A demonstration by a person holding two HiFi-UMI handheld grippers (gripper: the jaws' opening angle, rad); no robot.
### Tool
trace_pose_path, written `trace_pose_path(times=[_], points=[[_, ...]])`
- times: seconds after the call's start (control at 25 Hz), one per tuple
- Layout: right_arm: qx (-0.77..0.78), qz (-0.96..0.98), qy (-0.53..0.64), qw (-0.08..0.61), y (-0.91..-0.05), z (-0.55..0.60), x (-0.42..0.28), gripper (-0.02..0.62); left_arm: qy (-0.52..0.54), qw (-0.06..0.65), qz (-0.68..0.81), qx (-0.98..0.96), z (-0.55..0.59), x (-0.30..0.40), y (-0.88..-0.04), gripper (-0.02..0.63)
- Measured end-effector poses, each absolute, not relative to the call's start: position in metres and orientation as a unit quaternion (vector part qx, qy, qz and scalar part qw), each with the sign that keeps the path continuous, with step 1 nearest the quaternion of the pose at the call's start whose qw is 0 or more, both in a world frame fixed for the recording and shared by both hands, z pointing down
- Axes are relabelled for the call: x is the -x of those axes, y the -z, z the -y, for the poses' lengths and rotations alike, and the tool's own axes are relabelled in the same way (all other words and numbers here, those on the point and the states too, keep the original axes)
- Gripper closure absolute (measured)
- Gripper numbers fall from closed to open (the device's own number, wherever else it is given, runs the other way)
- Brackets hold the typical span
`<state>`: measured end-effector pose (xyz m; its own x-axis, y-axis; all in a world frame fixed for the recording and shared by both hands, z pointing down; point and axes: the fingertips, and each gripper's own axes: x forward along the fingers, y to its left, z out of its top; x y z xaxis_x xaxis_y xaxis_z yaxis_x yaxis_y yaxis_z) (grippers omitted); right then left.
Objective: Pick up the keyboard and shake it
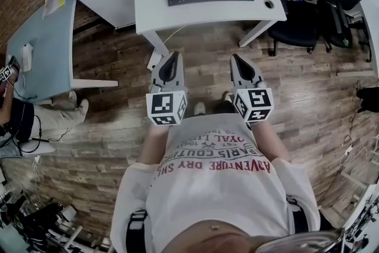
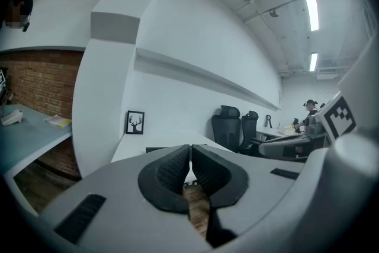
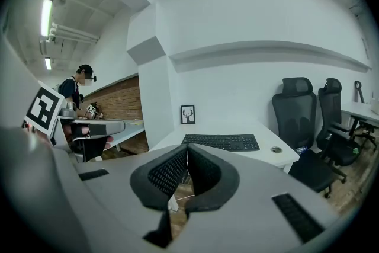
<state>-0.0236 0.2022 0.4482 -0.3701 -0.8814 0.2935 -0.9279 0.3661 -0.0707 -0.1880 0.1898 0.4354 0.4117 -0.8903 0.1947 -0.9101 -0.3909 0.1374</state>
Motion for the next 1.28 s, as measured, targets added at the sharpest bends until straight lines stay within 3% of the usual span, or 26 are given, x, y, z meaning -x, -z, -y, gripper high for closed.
trace_pose_path(times=[0.72, 1.28], points=[[-0.511, 0.846, -0.127, 0.086, -0.461, -0.007, -0.024, 0.569, -0.072, 0.106, 0.595, -0.793, -0.020, 0.153, -0.444, 0.577], [-0.458, 0.862, -0.170, 0.135, -0.489, 0.184, -0.116, 0.569, -0.087, 0.130, 0.648, -0.745, 0.159, 0.072, -0.467, 0.577]])
